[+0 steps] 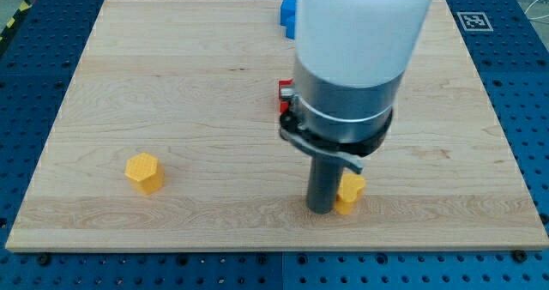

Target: Slide the yellow hexagon to the yellow heart

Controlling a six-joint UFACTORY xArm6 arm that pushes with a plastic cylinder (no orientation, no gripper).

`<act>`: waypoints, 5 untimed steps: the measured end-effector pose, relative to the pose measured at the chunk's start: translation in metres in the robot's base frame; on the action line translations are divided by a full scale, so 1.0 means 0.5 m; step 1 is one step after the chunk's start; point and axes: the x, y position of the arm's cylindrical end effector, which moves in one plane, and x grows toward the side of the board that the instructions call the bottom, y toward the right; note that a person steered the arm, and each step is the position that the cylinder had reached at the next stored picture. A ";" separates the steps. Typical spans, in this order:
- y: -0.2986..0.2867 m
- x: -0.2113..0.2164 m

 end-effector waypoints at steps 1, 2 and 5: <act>0.066 -0.001; 0.084 -0.001; -0.144 0.081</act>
